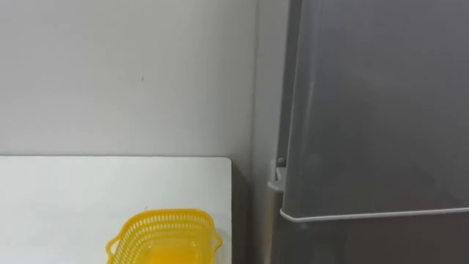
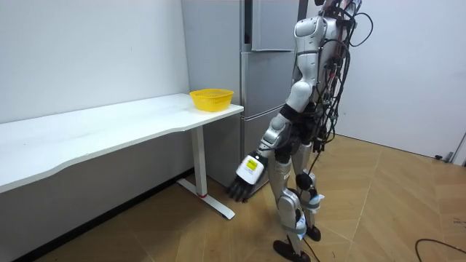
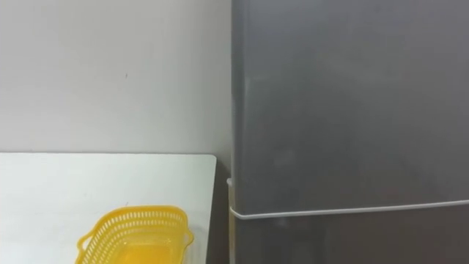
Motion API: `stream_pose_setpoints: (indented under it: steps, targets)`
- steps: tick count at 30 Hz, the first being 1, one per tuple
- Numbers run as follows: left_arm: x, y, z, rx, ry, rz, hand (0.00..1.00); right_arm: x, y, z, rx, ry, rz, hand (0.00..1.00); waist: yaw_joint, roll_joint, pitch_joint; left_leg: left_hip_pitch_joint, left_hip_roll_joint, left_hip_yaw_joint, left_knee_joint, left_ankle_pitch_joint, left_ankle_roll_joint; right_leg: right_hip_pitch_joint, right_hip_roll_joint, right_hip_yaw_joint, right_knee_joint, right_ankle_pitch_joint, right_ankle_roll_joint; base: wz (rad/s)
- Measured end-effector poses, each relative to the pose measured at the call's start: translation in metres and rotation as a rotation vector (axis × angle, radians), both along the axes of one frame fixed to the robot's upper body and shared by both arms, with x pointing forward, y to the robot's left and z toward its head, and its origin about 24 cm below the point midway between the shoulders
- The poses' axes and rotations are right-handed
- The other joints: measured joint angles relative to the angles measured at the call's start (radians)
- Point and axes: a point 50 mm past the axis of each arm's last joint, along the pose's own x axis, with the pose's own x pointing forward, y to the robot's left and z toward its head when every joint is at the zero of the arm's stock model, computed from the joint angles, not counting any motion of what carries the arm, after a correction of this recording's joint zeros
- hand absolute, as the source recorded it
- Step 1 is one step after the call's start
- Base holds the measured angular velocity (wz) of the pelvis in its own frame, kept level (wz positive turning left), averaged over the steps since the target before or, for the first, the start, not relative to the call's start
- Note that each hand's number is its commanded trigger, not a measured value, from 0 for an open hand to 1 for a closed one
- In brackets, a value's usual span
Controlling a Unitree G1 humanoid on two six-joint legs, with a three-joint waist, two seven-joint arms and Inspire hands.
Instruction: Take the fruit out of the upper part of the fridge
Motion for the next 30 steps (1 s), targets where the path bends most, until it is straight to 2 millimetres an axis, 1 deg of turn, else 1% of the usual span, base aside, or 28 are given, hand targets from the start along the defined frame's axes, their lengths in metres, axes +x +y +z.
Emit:
stream_pose_setpoints:
  steps: [1, 2, 4, 5, 7, 8, 10, 11, 12, 14, 15, 16, 17, 18, 19, 20, 22, 23, 26, 27, 28, 29, 30]
  targets:
    - [0.009, 0.006, 0.006, 0.049, -0.071, 0.038, 0.0, 0.001, -0.001, 0.0, -0.003, -0.01, -0.001, 0.0, 0.003, 0.0, 0.0001, 0.0, 0.0, -0.001, 0.0, 0.0, 0.0, 0.001, -0.001, -0.005, 0.0, 0.0, 0.0, 0.0]
    - [0.014, 0.009, 0.009, 0.071, -0.104, 0.057, 0.0, 0.001, -0.002, 0.0, -0.004, -0.014, 0.001, 0.0, 0.005, 0.0, 0.0001, 0.0, 0.0, -0.001, 0.0, 0.0, 0.0, 0.0, -0.001, -0.006, 0.0, 0.0, 0.0, 0.0]
    - [0.031, 0.017, 0.022, 0.137, -0.239, 0.147, 0.0, 0.001, -0.003, 0.001, -0.004, -0.028, -0.01, 0.0, 0.015, 0.008, -0.0046, 0.0, -0.001, -0.001, 0.0, 0.0, 0.0, 0.0, -0.001, -0.005, 0.001, 0.001, 0.0, 0.0]
    - [0.036, 0.019, 0.027, 0.155, -0.272, 0.167, 0.0, 0.0, -0.003, 0.001, -0.005, -0.033, -0.02, 0.0, 0.018, 0.009, -0.0048, 0.0, -0.001, -0.001, 0.0, 0.0, 0.0, -0.001, -0.001, -0.005, 0.001, 0.001, 0.0, 0.0]
    - [0.054, 0.026, 0.046, 0.244, -0.407, 0.23, 0.0, 0.002, -0.005, 0.002, -0.017, -0.057, -0.029, 0.0, 0.025, 0.009, -0.0051, 0.001, -0.001, -0.001, 0.0, 0.0, 0.0, -0.002, -0.001, -0.005, 0.003, 0.001, 0.0, 0.0]
    - [0.057, 0.028, 0.05, 0.267, -0.436, 0.243, 0.0, 0.004, -0.006, 0.002, -0.02, -0.064, -0.03, 0.0, 0.026, 0.011, -0.0057, 0.002, -0.001, -0.001, 0.0, 0.0, 0.0, -0.001, -0.001, -0.005, 0.003, 0.001, 0.0, 0.0]
    - [0.065, 0.035, 0.066, 0.345, -0.528, 0.291, 0.0, 0.007, -0.008, 0.003, -0.024, -0.092, -0.053, 0.0, 0.032, 0.018, -0.0063, 0.008, -0.001, 0.001, -0.001, 0.0, 0.0, -0.002, 0.005, 0.004, 0.007, 0.001, 0.0, -0.1]
    - [0.068, 0.04, 0.076, 0.39, -0.577, 0.324, 0.0, 0.003, -0.008, 0.003, -0.025, -0.096, -0.056, 0.0, 0.035, 0.022, -0.007, 0.009, 0.0, 0.001, -0.001, 0.0, 0.0, -0.002, 0.007, 0.007, 0.007, 0.002, 0.0, -0.1]
    - [0.071, 0.042, 0.081, 0.412, -0.601, 0.337, 0.0, 0.003, -0.008, 0.003, -0.025, -0.099, -0.056, 0.0, 0.039, 0.024, -0.007, 0.009, 0.0, 0.001, -0.001, 0.0, 0.0, -0.002, 0.007, 0.009, 0.007, 0.002, -0.001, -0.09]
    - [0.078, 0.05, 0.104, 0.509, -0.713, 0.386, 0.0, -0.002, -0.008, 0.003, -0.028, -0.095, -0.059, 0.0, 0.055, 0.033, -0.0098, 0.01, 0.001, 0.0, -0.006, 0.0, 0.0, -0.009, 0.008, 0.016, 0.013, 0.002, -0.001, -0.07]
    - [0.079, 0.052, 0.109, 0.53, -0.737, 0.398, 0.0, -0.002, -0.008, 0.003, -0.027, -0.095, -0.059, 0.0, 0.059, 0.036, -0.0112, 0.009, 0.001, 0.0, -0.008, 0.0, 0.0, -0.012, 0.008, 0.017, 0.016, 0.002, -0.001, -0.05]
    - [0.081, 0.055, 0.119, 0.562, -0.787, 0.421, 0.0, -0.006, -0.007, 0.003, -0.024, -0.086, -0.062, 0.0, 0.067, 0.04, -0.0124, 0.008, 0.001, 0.0, -0.008, 0.0, 0.0, -0.017, 0.008, 0.018, 0.017, 0.002, -0.001, 0.0]
    - [0.083, 0.057, 0.126, 0.571, -0.819, 0.435, 0.0, -0.008, -0.007, 0.003, -0.02, -0.081, -0.064, 0.0, 0.069, 0.04, -0.0122, 0.009, 0.001, -0.001, -0.008, 0.0, 0.0, -0.017, 0.008, 0.018, 0.018, 0.002, -0.001, 0.0]
    - [0.087, 0.058, 0.139, 0.588, -0.889, 0.455, 0.0, -0.013, -0.006, 0.003, -0.011, -0.074, -0.066, 0.0, 0.076, 0.042, -0.012, 0.009, 0.0, -0.002, -0.007, 0.0, 0.0, -0.016, 0.008, 0.018, 0.019, 0.002, -0.001, 0.0]
    - [0.09, 0.059, 0.151, 0.608, -0.953, 0.472, 0.0, -0.015, -0.006, 0.003, -0.007, -0.068, -0.068, 0.0, 0.077, 0.043, -0.0114, 0.007, 0.0, -0.004, -0.006, 0.0, 0.0, -0.016, 0.007, 0.017, 0.02, 0.002, -0.001, 0.0]
    - [0.091, 0.059, 0.156, 0.617, -0.981, 0.475, 0.0, -0.015, -0.006, 0.003, -0.006, -0.068, -0.069, 0.0, 0.076, 0.044, -0.011, 0.006, -0.001, -0.004, -0.005, 0.0, 0.0, -0.017, 0.007, 0.017, 0.021, 0.002, -0.001, 0.0]
    - [0.097, 0.058, 0.177, 0.632, -1.088, 0.457, 0.0, -0.015, -0.004, 0.003, 0.002, -0.07, -0.066, 0.0, 0.071, 0.042, -0.01, -0.001, -0.001, -0.011, 0.001, 0.0, 0.0, -0.018, 0.005, 0.012, 0.021, 0.002, -0.001, 0.05]
    - [0.099, 0.057, 0.183, 0.632, -1.116, 0.448, 0.0, -0.015, -0.004, 0.003, 0.005, -0.072, -0.065, 0.0, 0.071, 0.042, -0.0096, -0.001, -0.001, -0.012, 0.001, 0.0, 0.0, -0.018, 0.003, 0.012, 0.02, 0.002, -0.001, 0.05]
    - [0.11, 0.051, 0.217, 0.632, -1.289, 0.354, 0.0, -0.013, -0.003, 0.002, 0.03, -0.075, -0.062, 0.0, 0.064, 0.037, -0.0067, -0.003, -0.002, -0.016, 0.002, 0.0, 0.0, -0.018, 0.0, 0.01, 0.014, 0.002, -0.001, 0.04]
    - [0.112, 0.049, 0.222, 0.628, -1.312, 0.332, 0.0, -0.013, -0.002, 0.002, 0.036, -0.075, -0.062, 0.0, 0.062, 0.036, -0.0057, -0.004, -0.002, -0.017, 0.002, 0.0, 0.0, -0.018, 0.0, 0.009, 0.015, 0.002, -0.001, 0.04]
    - [0.115, 0.045, 0.231, 0.611, -1.358, 0.295, 0.0, -0.011, -0.002, 0.002, 0.046, -0.074, -0.06, 0.0, 0.053, 0.039, -0.0079, -0.005, -0.003, -0.019, 0.002, 0.0, 0.001, -0.018, -0.001, 0.006, 0.014, 0.002, -0.001, 0.05]
    - [0.119, 0.039, 0.24, 0.564, -1.418, 0.273, 0.0, -0.011, -0.001, 0.002, 0.054, -0.073, -0.058, 0.0, 0.046, 0.036, -0.0058, -0.006, -0.004, -0.02, 0.002, 0.001, 0.002, -0.018, -0.002, 0.004, 0.014, 0.002, -0.001, 0.04]
    - [0.12, 0.036, 0.244, 0.543, -1.444, 0.253, 0.0, -0.012, -0.001, 0.002, 0.058, -0.071, -0.059, 0.0, 0.043, 0.033, -0.004, -0.007, -0.004, -0.02, 0.003, 0.001, 0.002, -0.018, -0.003, 0.003, 0.015, 0.002, -0.001, 0.0]
